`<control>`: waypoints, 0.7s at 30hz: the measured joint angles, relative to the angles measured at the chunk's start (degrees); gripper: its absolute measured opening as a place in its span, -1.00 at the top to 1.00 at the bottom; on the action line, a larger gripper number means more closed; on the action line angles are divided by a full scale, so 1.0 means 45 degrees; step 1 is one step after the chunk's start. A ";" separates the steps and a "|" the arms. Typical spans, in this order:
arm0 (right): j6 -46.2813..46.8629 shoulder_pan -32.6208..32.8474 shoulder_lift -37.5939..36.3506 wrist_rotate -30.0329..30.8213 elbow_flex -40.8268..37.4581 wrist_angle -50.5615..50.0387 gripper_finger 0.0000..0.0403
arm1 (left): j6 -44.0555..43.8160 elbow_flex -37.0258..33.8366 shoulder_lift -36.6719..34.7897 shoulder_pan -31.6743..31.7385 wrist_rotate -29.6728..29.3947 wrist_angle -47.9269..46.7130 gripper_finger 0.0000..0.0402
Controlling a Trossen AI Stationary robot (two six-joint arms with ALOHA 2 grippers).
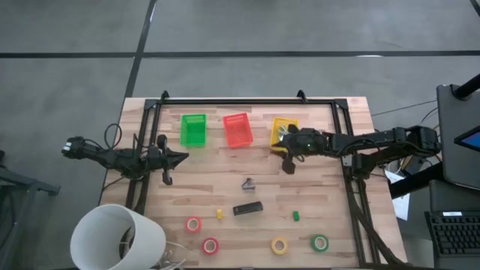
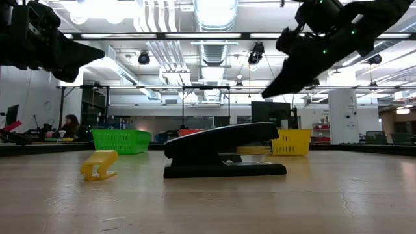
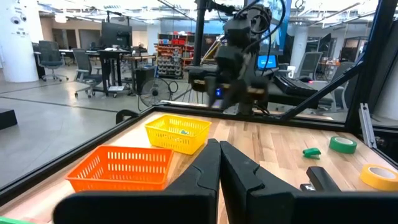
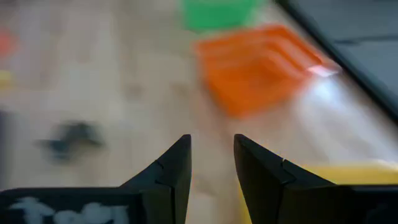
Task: Pick and place Stapler, Stapler remover, tape
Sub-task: Put the black staple remover into the yellow bin
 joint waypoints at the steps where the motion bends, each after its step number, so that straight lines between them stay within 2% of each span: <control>1: 0.0130 0.0018 0.0000 -0.0679 0.0000 0.0247 0.44 | 0.0005 0.0000 0.0005 0.0004 0.0000 -0.0004 0.95; 5: 0.0368 0.0452 0.0026 -0.2191 0.0000 0.1039 0.44 | 0.0005 0.0000 0.0003 0.0005 -0.0003 0.0000 0.95; 13: 0.0421 0.1922 0.1672 -0.2268 -0.0015 0.3072 0.34 | 0.0005 0.0000 0.0003 0.0005 0.0000 0.0003 0.95; 21: 0.0997 0.2059 0.4068 -0.2209 0.0300 0.4617 0.17 | 0.0002 0.0000 0.0003 0.0004 -0.0005 -0.0009 0.95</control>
